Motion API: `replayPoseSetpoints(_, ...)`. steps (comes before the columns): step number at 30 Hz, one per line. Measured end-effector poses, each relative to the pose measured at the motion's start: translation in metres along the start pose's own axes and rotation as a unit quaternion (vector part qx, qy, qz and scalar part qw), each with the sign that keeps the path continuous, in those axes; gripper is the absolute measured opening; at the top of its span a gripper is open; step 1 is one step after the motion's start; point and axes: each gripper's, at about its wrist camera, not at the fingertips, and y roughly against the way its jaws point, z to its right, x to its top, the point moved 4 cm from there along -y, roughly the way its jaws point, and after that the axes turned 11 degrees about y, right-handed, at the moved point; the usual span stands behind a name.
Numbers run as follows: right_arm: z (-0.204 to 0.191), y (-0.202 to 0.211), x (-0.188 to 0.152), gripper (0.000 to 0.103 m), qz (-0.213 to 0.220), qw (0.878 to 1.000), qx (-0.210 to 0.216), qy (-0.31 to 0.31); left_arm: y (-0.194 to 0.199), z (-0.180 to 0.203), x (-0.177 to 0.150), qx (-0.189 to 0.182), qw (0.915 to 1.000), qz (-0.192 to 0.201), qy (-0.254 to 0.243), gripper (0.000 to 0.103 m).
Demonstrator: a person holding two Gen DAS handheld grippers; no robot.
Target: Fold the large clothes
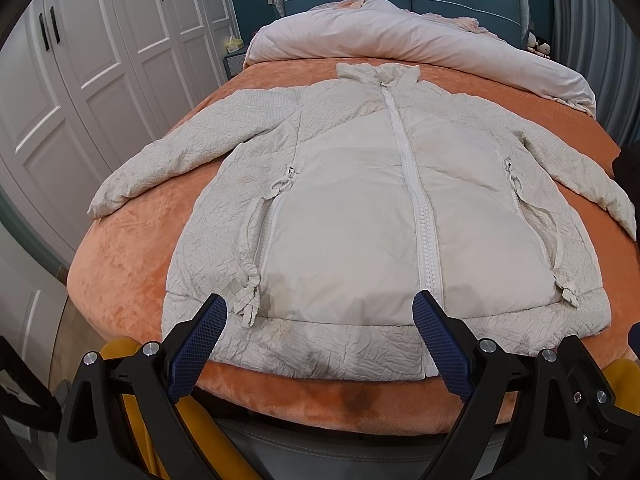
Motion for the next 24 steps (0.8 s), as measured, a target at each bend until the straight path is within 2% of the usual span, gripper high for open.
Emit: replayPoseSetpoints(24, 0.0004, -0.0021, -0.0042, 0.098, -0.002, 1.0, 0.0, -0.001, -0.0031, -0.0052, -0.0049, 0.003, 1.0, -0.005, -0.001, 0.091)
